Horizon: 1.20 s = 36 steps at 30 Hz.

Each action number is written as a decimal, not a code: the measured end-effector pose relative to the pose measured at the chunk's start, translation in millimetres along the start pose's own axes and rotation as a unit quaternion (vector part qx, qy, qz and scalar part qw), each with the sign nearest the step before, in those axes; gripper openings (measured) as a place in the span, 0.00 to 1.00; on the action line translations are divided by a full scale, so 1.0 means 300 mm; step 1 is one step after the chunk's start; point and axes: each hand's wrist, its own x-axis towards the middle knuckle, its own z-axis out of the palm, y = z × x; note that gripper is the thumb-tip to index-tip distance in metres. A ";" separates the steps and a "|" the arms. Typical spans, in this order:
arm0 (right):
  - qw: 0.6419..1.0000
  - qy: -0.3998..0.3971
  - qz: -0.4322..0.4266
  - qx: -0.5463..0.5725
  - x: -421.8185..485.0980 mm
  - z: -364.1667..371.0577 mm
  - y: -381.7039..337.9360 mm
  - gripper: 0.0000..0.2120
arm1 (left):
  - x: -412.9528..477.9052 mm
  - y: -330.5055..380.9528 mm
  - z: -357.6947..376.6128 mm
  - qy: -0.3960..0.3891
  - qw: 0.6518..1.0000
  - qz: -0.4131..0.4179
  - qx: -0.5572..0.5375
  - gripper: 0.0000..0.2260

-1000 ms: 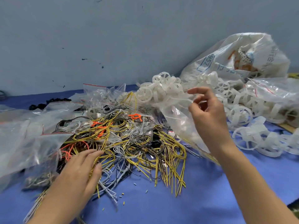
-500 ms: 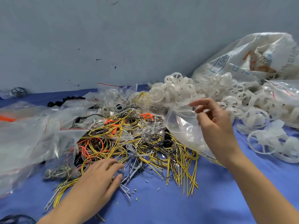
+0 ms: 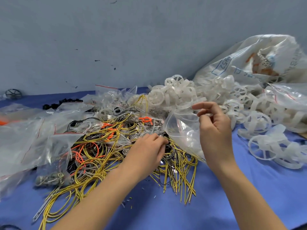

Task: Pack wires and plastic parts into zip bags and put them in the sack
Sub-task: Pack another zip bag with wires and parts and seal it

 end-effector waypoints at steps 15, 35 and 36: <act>0.999 0.024 0.021 0.017 0.031 -0.061 -0.015 0.18 | 0.258 0.030 0.071 -0.217 0.965 -0.089 0.115 0.17; 0.999 -0.009 0.037 0.003 0.020 -0.047 -0.009 0.18 | 0.273 0.018 0.084 -0.166 0.965 -0.015 0.202 0.14; 0.999 -0.009 0.038 0.004 0.022 -0.047 -0.010 0.18 | 0.272 0.015 0.084 -0.168 0.965 -0.016 0.202 0.15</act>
